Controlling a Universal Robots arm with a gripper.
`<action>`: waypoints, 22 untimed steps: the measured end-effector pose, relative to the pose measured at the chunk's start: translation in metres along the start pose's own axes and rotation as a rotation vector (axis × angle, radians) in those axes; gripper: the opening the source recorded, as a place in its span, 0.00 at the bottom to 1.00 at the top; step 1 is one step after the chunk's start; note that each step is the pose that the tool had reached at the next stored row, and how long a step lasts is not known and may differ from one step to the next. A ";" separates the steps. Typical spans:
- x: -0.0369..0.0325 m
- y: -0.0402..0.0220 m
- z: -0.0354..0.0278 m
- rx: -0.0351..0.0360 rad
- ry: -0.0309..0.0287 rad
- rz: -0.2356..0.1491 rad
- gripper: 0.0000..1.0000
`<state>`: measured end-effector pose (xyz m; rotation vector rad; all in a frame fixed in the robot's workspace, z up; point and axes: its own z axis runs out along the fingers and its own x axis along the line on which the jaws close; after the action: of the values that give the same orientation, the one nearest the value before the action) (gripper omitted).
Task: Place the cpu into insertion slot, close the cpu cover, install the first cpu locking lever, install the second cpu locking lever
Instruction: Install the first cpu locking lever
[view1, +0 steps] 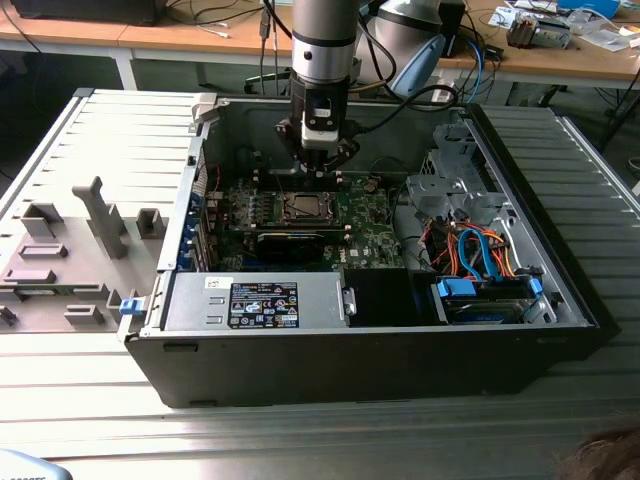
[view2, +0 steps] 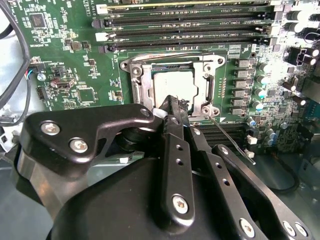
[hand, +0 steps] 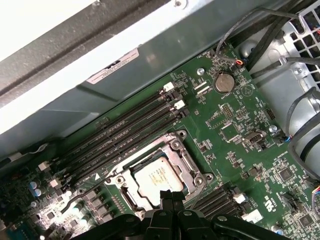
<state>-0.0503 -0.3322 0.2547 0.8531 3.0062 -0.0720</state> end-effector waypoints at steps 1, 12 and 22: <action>0.0000 0.0000 0.0000 -0.0001 -0.0001 -0.002 0.11; 0.0000 0.0000 0.0000 -0.0006 -0.0008 -0.020 0.11; 0.0000 0.0000 0.0000 -0.0017 -0.0024 -0.058 0.11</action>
<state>-0.0503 -0.3322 0.2547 0.7644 3.0285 -0.0712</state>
